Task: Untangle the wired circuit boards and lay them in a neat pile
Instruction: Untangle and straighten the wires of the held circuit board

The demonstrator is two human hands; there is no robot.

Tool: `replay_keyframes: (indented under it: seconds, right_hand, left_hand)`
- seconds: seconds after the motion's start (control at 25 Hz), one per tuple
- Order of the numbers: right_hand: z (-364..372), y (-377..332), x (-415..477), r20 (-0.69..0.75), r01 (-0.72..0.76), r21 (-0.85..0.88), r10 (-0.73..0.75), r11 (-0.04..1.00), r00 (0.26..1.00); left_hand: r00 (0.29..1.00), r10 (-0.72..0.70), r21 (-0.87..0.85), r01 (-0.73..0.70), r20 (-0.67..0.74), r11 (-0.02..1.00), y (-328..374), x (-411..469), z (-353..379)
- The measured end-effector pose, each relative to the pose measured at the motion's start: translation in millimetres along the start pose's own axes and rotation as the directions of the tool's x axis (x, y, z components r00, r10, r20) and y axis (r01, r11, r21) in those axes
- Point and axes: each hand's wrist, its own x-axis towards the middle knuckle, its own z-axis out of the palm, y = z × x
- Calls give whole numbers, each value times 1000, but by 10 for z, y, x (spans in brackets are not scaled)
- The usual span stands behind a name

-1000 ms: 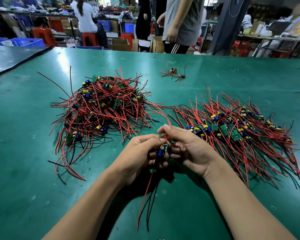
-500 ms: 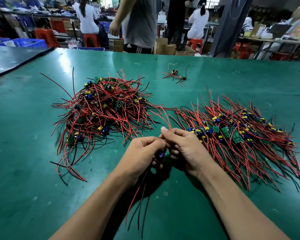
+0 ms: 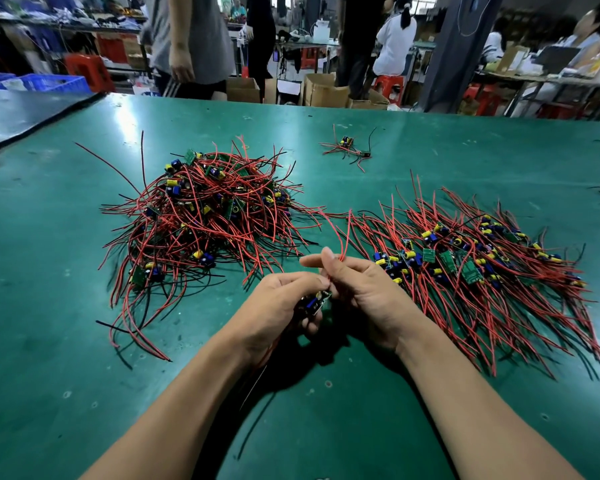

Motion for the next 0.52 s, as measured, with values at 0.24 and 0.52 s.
replay_keyframes:
  seconds: [0.24, 0.52]
  right_hand:
    - [-47, 28, 68, -269, 118, -122, -147, 986, 952]
    - [65, -30, 35, -280, 26, -34, -35, 999, 959]
  left_hand:
    - [998, 19, 97, -25, 59, 995, 6, -33, 42]
    - [995, 100, 257, -92, -17, 962, -28, -41, 61]
